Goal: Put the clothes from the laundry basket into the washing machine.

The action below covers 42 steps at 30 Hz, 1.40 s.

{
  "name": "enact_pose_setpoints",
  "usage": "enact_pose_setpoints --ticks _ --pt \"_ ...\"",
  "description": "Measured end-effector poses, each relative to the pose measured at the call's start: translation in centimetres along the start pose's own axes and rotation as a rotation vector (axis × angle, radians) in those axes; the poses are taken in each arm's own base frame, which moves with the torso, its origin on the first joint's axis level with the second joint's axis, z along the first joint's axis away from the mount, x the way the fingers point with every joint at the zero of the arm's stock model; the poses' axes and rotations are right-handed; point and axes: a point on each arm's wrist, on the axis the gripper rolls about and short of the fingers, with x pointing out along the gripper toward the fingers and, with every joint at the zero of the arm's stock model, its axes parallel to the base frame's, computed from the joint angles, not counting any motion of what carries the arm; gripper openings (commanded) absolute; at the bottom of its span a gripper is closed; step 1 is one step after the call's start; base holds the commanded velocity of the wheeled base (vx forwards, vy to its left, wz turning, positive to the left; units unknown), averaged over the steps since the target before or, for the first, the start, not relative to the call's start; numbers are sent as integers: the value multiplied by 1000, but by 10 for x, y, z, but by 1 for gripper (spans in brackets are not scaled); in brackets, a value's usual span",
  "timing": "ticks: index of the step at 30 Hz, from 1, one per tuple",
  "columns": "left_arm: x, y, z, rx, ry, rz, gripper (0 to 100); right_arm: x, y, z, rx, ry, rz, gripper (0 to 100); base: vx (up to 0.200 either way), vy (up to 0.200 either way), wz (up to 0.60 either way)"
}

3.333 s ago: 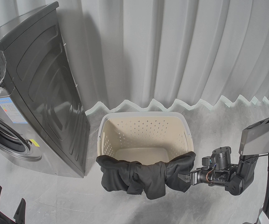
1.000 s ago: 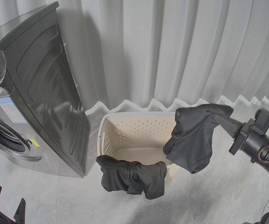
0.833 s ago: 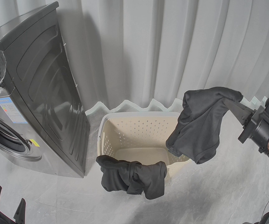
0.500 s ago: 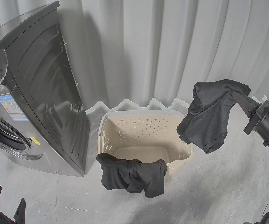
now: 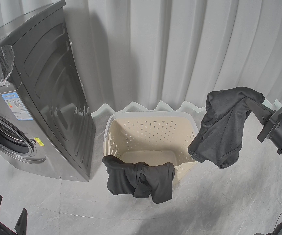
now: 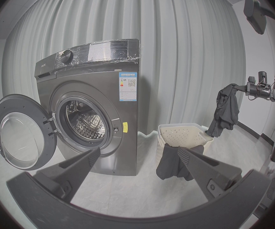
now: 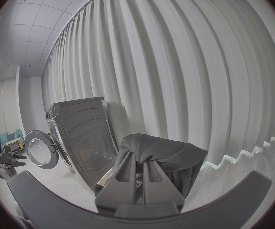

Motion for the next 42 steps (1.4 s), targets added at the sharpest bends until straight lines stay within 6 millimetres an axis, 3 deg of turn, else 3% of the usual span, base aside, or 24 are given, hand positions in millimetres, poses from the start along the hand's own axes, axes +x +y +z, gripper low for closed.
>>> enact_pose_setpoints --ticks 39,42 --pt "0 0 0 0 0 0 100 -1 8 1 37 -12 51 0 0 200 0" --pt "0 0 0 0 1 0 100 -1 8 1 37 -10 51 0 0 0 0"
